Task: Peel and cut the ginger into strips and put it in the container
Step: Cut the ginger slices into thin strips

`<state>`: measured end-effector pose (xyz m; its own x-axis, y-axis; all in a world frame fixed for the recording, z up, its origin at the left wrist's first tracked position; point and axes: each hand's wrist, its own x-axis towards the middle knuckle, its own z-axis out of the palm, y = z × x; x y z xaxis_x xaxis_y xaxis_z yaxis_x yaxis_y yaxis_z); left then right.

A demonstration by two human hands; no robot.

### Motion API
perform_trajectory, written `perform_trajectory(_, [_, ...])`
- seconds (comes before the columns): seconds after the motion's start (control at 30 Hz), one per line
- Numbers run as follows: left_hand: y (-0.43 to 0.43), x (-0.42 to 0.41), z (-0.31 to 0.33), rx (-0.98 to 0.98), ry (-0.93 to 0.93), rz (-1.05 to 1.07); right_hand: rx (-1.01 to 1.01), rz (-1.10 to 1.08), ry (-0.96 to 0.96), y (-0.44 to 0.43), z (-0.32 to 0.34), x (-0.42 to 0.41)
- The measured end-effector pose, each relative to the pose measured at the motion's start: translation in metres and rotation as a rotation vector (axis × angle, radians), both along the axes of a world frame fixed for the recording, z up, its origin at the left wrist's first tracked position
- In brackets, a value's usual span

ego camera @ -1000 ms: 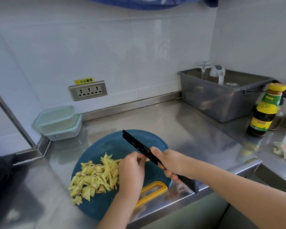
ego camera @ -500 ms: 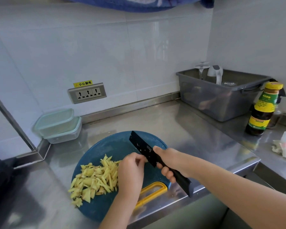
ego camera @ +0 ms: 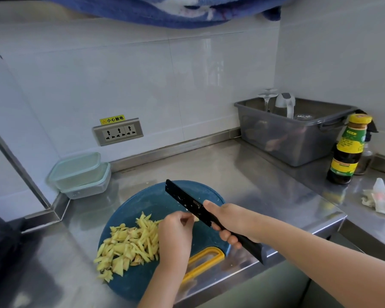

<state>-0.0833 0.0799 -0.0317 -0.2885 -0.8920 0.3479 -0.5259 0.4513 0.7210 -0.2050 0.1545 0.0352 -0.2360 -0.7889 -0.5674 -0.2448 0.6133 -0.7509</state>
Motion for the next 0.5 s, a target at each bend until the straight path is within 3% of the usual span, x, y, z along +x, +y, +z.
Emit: perform_trajectory(0.5, [-0.0017,0.0016,-0.0009,-0.019,0.01,-0.006,0.008,-0.006,0.086,-0.0055,-0.0044,0.0036])
